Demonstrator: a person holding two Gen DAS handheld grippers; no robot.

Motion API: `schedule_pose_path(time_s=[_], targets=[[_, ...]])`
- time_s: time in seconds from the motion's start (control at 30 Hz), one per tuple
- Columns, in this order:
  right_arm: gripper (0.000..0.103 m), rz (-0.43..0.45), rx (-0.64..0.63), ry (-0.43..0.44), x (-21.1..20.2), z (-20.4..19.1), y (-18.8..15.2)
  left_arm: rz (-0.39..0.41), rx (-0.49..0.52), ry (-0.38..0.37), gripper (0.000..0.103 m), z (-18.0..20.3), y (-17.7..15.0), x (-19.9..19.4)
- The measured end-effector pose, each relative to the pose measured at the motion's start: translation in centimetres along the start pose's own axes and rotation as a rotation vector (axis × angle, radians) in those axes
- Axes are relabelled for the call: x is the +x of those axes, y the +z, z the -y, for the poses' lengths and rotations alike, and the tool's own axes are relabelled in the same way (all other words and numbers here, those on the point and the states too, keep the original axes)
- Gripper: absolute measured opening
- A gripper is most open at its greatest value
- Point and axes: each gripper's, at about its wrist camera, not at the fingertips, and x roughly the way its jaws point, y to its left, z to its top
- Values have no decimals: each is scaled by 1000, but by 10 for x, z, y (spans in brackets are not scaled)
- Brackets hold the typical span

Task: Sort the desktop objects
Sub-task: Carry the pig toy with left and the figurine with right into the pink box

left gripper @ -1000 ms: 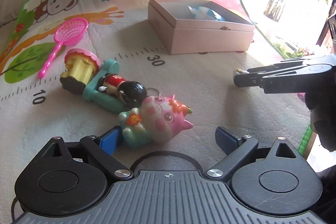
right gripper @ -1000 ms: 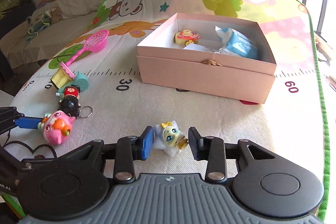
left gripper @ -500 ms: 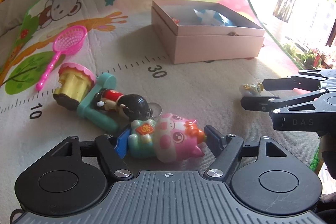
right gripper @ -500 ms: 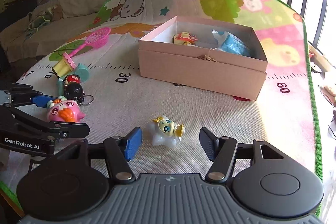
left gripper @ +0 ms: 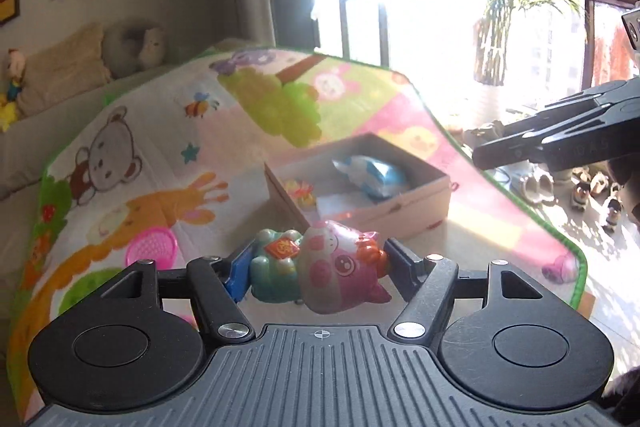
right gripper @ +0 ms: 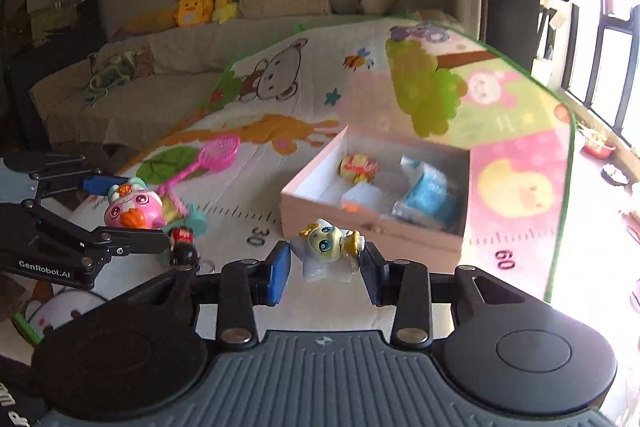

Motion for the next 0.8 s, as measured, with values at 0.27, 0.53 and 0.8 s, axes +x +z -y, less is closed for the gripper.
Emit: schedule_pose_path(time_s=[0.27, 0.53, 0.8], targets=[[38, 180, 39, -111, -3, 47, 96, 107, 32, 1, 84, 7, 75, 100], [38, 51, 104, -132, 56, 69, 103, -68, -54, -51, 100, -5, -4, 88], [38, -93, 150, -115, 163, 58, 106, -216, -186, 108, 100, -42, -81, 55]])
